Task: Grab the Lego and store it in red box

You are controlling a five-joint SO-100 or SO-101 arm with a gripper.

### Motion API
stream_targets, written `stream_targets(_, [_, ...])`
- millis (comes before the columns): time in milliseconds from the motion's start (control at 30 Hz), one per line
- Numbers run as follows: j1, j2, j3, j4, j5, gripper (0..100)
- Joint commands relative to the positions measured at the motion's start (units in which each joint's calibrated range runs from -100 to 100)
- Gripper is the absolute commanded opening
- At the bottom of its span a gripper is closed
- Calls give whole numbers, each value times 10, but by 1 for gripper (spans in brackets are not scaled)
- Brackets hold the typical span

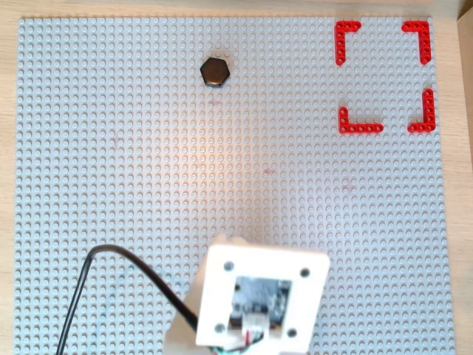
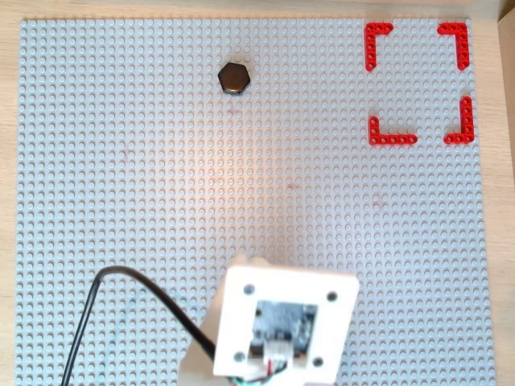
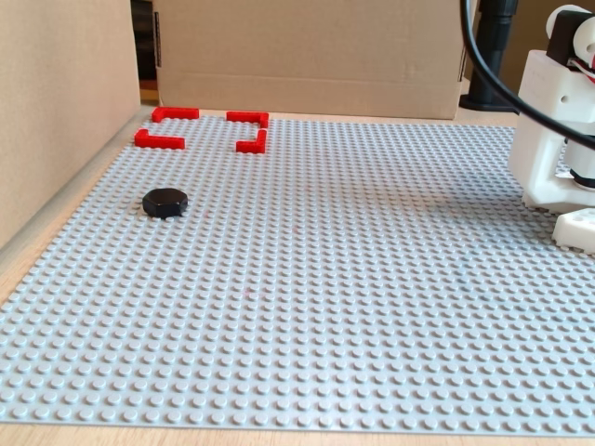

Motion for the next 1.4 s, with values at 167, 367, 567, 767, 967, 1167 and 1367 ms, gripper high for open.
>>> stream_targets(167, [-24, 24, -113, -120, 4, 2])
stream_targets(367, [-53, 147, -154, -125, 1, 2])
stream_targets(567, [-53, 298, -253, -105, 3, 2])
stream_targets(767, [-53, 468, -332, -65, 15, 2])
stream_targets(967, [-48, 618, -379, -65, 26, 2])
stream_targets(1167, [-47, 699, -373, -125, 21, 10])
stream_targets(1367, [-52, 722, -306, -202, -4, 11])
